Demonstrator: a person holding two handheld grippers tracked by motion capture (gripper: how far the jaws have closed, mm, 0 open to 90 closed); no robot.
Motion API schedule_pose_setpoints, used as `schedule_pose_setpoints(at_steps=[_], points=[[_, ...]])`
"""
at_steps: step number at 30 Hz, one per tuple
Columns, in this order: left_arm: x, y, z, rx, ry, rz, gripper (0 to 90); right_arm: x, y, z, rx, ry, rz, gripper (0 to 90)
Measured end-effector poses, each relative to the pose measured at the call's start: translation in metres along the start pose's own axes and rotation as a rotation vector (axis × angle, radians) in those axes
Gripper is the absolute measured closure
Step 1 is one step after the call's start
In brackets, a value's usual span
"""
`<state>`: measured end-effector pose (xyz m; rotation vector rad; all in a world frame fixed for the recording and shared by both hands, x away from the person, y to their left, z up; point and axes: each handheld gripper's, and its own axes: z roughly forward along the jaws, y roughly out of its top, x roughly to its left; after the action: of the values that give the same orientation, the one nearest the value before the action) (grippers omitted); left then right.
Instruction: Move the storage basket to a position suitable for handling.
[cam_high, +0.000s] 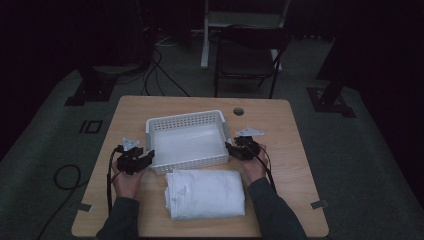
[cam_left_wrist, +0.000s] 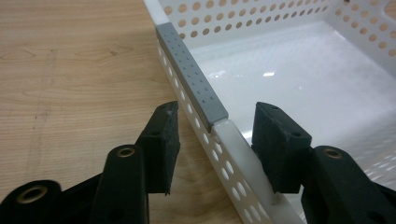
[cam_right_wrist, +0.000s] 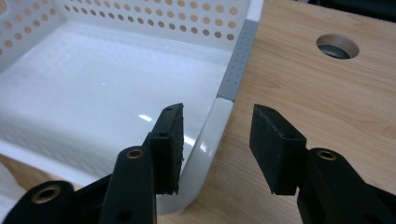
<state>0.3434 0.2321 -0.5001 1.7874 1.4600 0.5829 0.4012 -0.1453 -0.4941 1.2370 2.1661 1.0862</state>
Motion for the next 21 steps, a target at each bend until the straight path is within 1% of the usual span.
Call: schedule_pose_setpoints(at_steps=[1, 2, 3, 4, 5, 10, 11, 12, 13, 15, 16, 17, 19, 21], points=[[0.000, 0.000, 0.000, 0.000, 0.000, 0.000, 54.5, 0.000, 0.000, 0.000, 0.000, 0.000, 0.000, 55.6], [-0.001, 0.000, 0.002, 0.008, -0.002, 0.007, 55.5, -0.001, -0.001, 0.001, 0.006, 0.010, 0.007, 56.3], [-0.003, 0.000, 0.004, 0.012, 0.005, 0.012, 55.5, -0.001, -0.001, 0.001, 0.006, 0.010, 0.007, 56.3], [-0.006, 0.001, 0.008, 0.022, 0.017, 0.027, 55.4, 0.000, 0.000, 0.000, 0.009, 0.001, -0.003, 58.1], [-0.006, 0.001, 0.008, 0.022, 0.017, 0.027, 55.7, 0.000, 0.000, 0.000, 0.009, 0.001, -0.003, 58.1], [-0.009, 0.006, 0.016, 0.017, 0.007, 0.033, 56.8, -0.002, -0.001, -0.003, 0.024, -0.014, -0.002, 59.5], [-0.012, 0.009, 0.021, 0.017, -0.005, 0.039, 57.1, -0.004, -0.003, -0.005, 0.026, -0.021, 0.005, 58.9], [-0.014, 0.011, 0.024, 0.018, -0.006, 0.048, 57.5, -0.004, -0.003, -0.006, 0.028, -0.033, 0.008, 58.7], [-0.016, 0.013, 0.026, 0.019, -0.003, 0.053, 57.5, -0.004, -0.003, -0.006, 0.028, -0.033, 0.008, 58.7], [-0.019, 0.017, 0.031, 0.023, -0.002, 0.060, 58.4, -0.005, -0.004, -0.008, 0.033, -0.052, 0.007, 58.9], [-0.020, 0.018, 0.033, 0.022, -0.007, 0.060, 59.1, -0.008, -0.006, -0.011, 0.035, -0.064, 0.018, 59.9], [-0.021, 0.020, 0.035, 0.020, -0.009, 0.060, 59.1, -0.008, -0.006, -0.011, 0.035, -0.064, 0.018, 59.9], [-0.023, 0.023, 0.039, 0.020, -0.017, 0.056, 59.9, -0.012, -0.010, -0.016, 0.036, -0.064, 0.038, 60.1], [-0.025, 0.025, 0.042, 0.020, -0.022, 0.058, 60.1, -0.014, -0.013, -0.018, 0.037, -0.069, 0.042, 60.0]])
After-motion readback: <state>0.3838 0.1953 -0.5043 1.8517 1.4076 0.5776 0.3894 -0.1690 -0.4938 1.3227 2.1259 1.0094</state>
